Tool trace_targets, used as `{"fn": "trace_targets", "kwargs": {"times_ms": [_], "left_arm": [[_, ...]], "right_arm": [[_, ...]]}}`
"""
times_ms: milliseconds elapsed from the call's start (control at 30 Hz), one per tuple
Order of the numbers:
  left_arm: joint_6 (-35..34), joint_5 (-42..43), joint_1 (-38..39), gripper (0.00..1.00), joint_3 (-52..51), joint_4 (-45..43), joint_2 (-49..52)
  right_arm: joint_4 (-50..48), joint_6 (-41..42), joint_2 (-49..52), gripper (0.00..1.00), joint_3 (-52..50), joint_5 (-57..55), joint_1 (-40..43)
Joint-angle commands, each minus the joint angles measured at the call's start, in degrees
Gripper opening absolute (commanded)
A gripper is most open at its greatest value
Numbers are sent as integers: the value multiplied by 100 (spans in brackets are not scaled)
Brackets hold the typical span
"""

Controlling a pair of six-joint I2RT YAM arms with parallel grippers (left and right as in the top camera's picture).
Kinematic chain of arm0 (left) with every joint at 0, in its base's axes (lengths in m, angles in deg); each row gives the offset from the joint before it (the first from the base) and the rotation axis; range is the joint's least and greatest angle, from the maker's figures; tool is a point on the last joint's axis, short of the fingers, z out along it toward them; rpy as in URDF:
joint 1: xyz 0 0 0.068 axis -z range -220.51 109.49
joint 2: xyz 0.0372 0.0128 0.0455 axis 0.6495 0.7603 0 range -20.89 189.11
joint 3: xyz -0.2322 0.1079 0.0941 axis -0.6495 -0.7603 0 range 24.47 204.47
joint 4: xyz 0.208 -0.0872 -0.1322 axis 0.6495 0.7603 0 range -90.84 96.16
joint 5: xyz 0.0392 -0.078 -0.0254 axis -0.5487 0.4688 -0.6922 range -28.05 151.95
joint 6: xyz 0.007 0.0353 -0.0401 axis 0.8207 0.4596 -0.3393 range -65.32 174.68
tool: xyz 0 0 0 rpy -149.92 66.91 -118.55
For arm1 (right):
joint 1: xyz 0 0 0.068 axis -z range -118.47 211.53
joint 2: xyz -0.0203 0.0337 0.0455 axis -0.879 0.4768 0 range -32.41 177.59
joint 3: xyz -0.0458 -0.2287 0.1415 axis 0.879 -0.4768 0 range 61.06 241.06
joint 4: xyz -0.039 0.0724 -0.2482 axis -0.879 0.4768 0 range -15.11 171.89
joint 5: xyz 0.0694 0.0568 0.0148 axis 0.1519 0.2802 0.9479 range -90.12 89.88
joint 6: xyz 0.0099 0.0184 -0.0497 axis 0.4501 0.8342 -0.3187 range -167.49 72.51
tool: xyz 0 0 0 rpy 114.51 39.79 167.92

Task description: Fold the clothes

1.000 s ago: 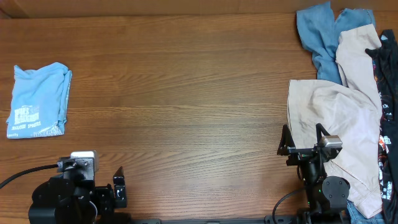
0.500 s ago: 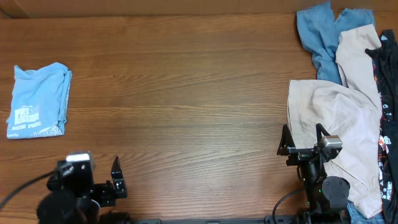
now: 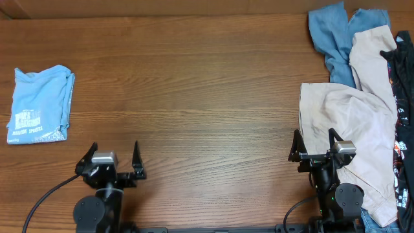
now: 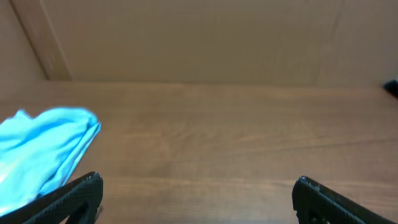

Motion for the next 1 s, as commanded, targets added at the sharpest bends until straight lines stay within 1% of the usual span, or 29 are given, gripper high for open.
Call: {"fn": "trace_targets", "kwargs": {"times_ms": [0, 167, 267, 400, 533, 967], "left_arm": [[116, 59, 85, 100, -529, -708, -90], [129, -39, 94, 100, -1268, -2151, -90], [273, -17, 94, 100, -1735, -3067, -90], [660, 245, 120, 100, -1722, -2752, -90], [605, 466, 120, 100, -1718, -2046, -90], [608, 463, 118, 100, -1720, -2074, -85]], "right_arm": [[-42, 15, -57, 100, -57, 9, 0], [-42, 15, -57, 100, -57, 9, 2], [-42, 17, -57, 100, -57, 9, 0], [-42, 17, -57, 100, -57, 9, 0], [-39, 17, -57, 100, -57, 9, 0], [-42, 17, -57, 100, -57, 9, 2]]}}
